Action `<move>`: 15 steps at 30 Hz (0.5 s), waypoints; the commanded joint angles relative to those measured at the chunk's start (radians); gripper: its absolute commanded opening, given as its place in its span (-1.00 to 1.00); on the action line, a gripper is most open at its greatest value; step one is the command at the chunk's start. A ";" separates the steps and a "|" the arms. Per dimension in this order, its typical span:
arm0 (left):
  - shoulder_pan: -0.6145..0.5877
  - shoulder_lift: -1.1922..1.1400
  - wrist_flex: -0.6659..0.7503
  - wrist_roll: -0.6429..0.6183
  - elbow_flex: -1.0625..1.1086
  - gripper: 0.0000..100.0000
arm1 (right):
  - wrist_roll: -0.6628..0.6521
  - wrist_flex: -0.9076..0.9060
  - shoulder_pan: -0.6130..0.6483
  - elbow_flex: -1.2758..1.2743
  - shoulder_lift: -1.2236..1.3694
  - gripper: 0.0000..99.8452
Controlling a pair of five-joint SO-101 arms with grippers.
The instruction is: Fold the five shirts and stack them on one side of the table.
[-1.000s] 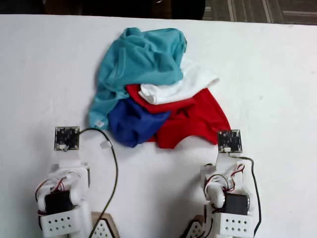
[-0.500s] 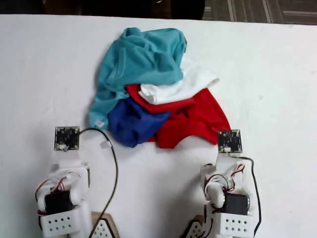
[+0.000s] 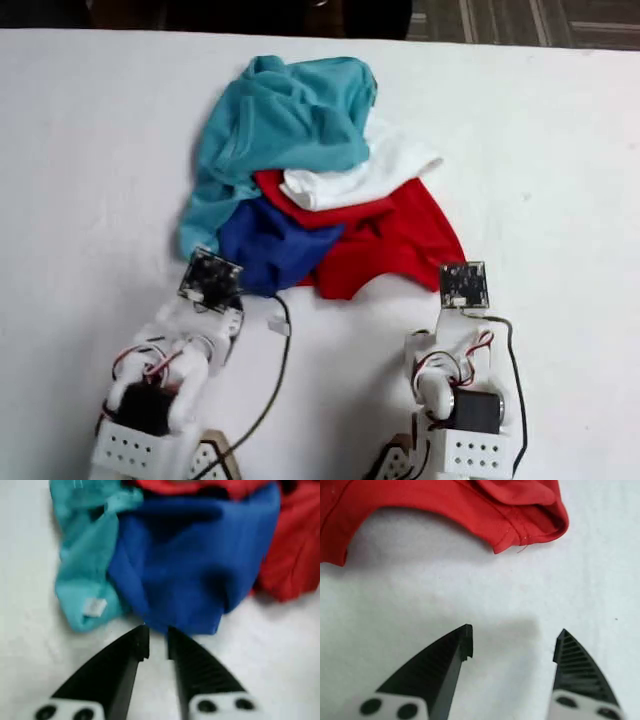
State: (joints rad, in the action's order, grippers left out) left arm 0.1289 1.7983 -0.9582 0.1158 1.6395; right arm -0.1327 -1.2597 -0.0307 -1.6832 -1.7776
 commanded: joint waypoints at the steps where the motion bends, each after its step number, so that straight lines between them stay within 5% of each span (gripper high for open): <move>1: 0.000 0.026 0.051 -0.006 -0.125 -0.51 | -0.006 -0.008 -0.002 -0.009 -0.018 -0.48; 9: -0.017 -0.044 0.080 -0.092 -0.453 -0.40 | -0.006 -0.008 -0.002 -0.009 -0.018 -0.48; 15: -0.014 -0.473 0.031 -0.091 -0.746 -0.38 | -0.006 -0.008 -0.002 -0.009 -0.018 -0.48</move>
State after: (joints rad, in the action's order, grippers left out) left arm 0.1166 1.5466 -0.9014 0.0345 1.0595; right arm -0.1327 -1.2597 -0.0307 -1.6832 -1.7776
